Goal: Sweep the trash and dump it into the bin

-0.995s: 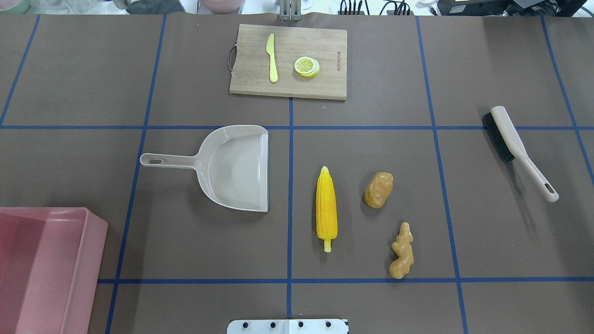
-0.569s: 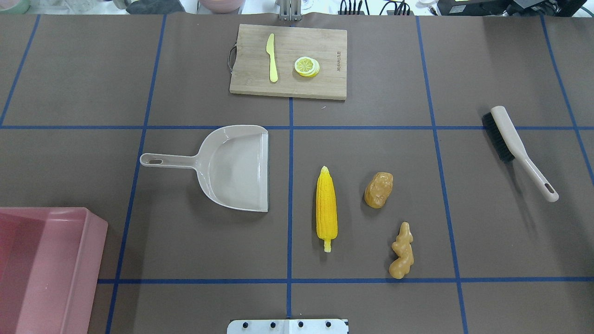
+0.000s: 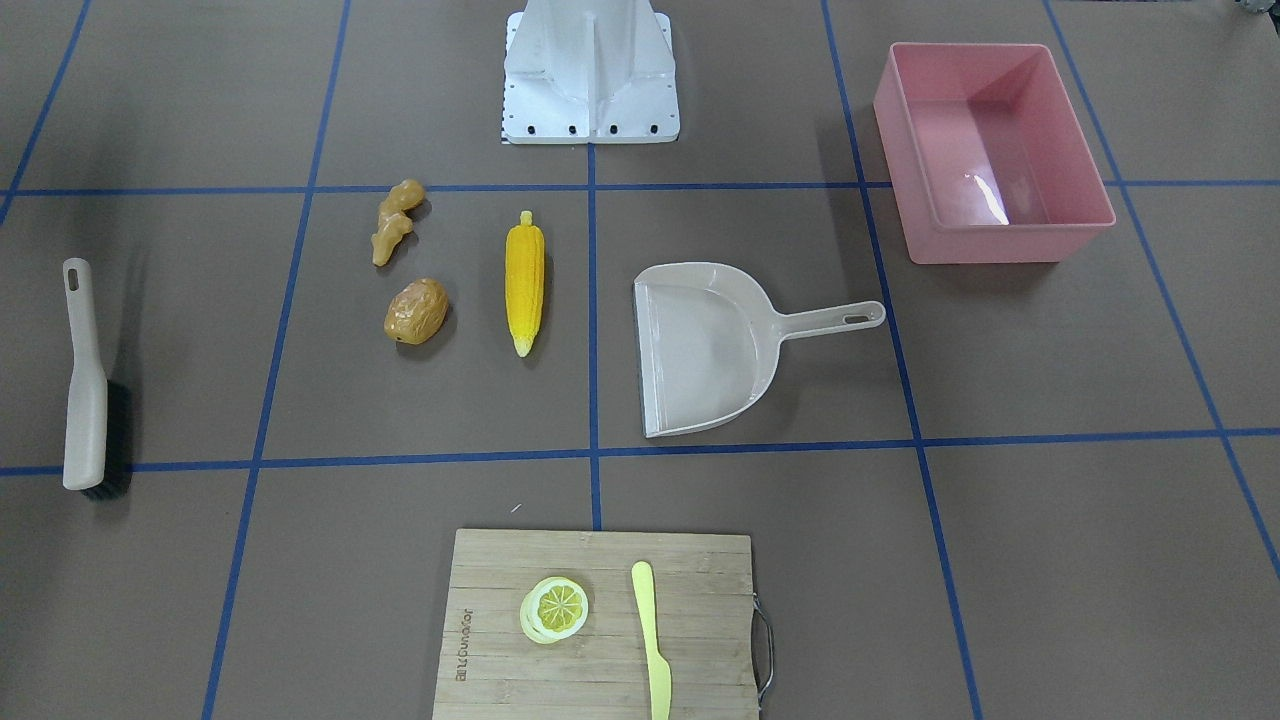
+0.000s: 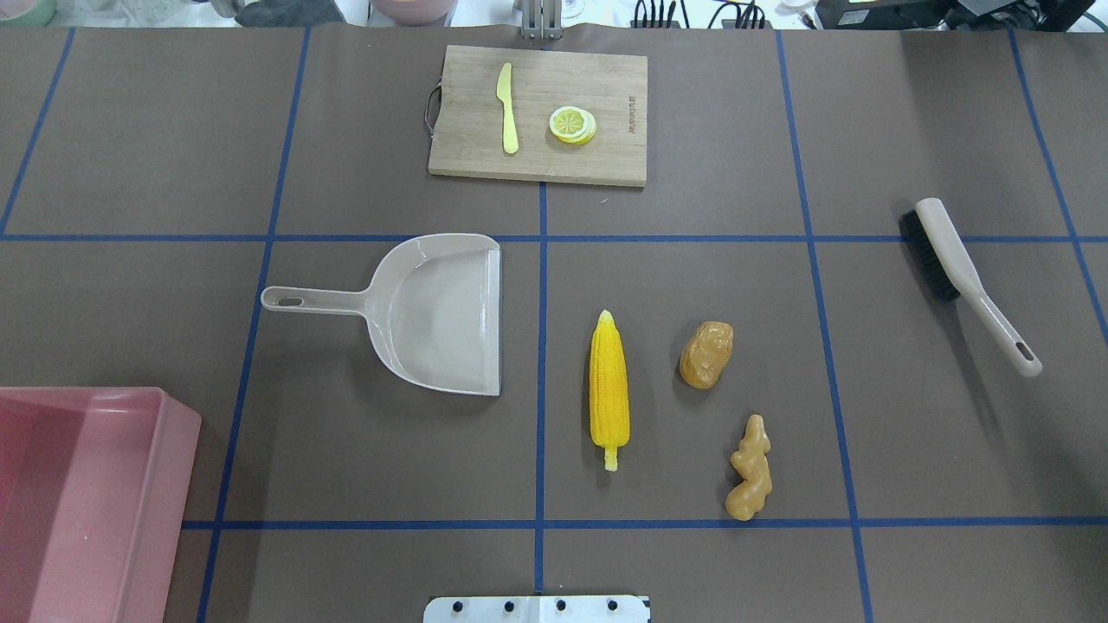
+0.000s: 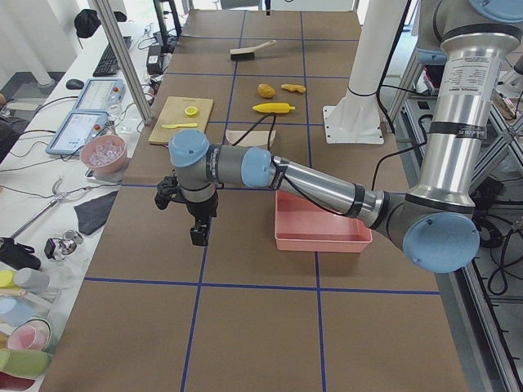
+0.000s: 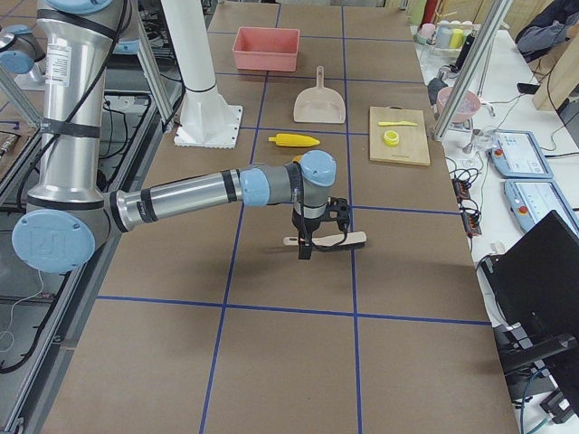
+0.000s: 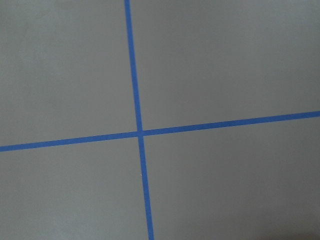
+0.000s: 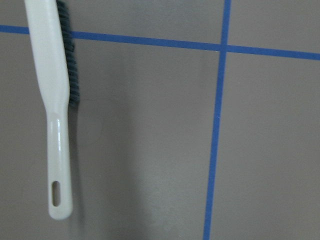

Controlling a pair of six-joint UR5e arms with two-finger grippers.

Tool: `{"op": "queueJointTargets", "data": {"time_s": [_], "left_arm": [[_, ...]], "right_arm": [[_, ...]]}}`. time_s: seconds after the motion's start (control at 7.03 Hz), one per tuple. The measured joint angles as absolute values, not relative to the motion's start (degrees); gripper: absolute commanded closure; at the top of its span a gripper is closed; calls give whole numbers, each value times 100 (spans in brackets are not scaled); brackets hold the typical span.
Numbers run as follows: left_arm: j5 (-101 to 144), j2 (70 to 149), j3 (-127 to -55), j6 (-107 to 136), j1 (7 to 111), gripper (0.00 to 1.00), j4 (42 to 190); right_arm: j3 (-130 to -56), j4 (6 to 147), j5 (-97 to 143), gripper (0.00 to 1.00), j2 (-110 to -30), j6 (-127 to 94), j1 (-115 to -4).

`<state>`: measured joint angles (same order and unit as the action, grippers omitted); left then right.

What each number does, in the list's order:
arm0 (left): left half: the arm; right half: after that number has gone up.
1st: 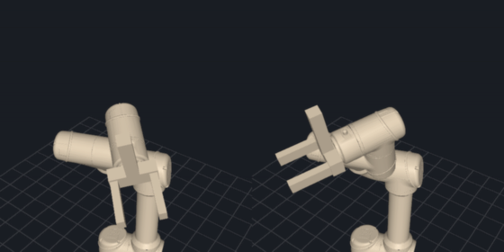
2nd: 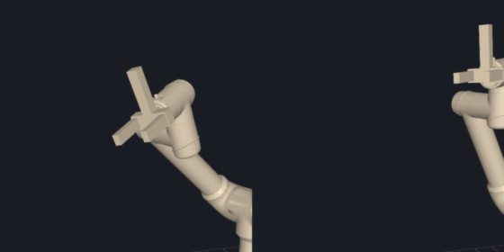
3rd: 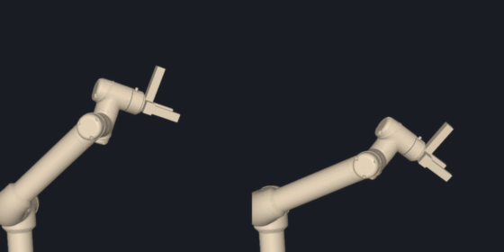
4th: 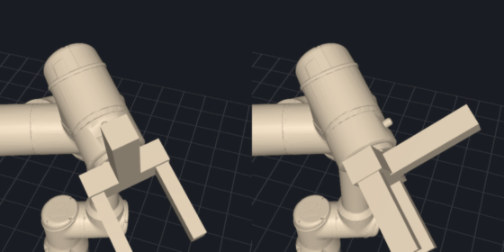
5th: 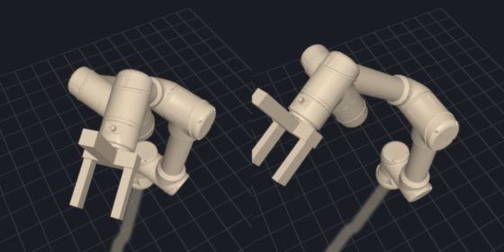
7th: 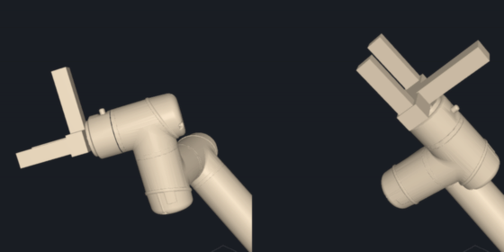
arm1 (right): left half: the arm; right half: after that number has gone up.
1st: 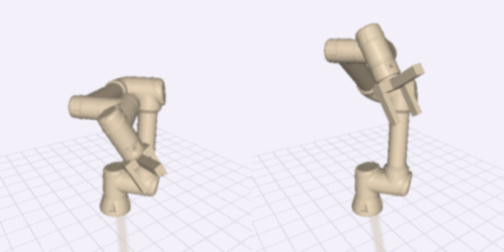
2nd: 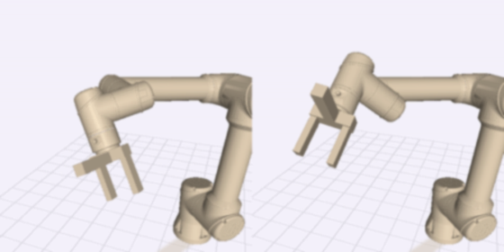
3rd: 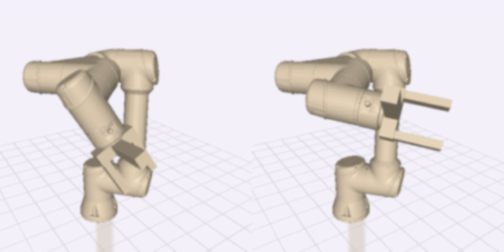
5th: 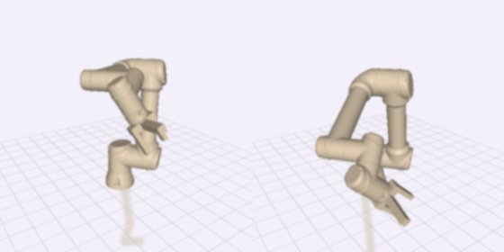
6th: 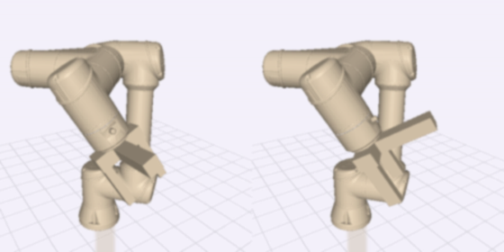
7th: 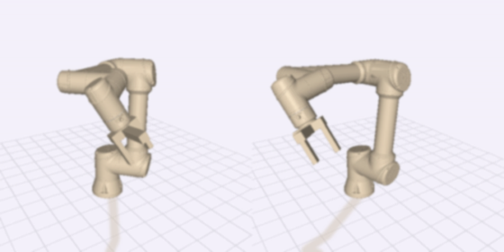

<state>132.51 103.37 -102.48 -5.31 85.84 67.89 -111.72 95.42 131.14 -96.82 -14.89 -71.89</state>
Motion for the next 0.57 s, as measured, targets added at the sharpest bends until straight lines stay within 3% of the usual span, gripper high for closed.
{"op": "queueJointTargets", "data": {"time_s": [0.57], "left_arm": [[13214, 11107, -10510, -996, 7556, 2, 6572]], "right_arm": [[-10751, 9518, 12790, 0, -9361, -1784, -6336]]}}
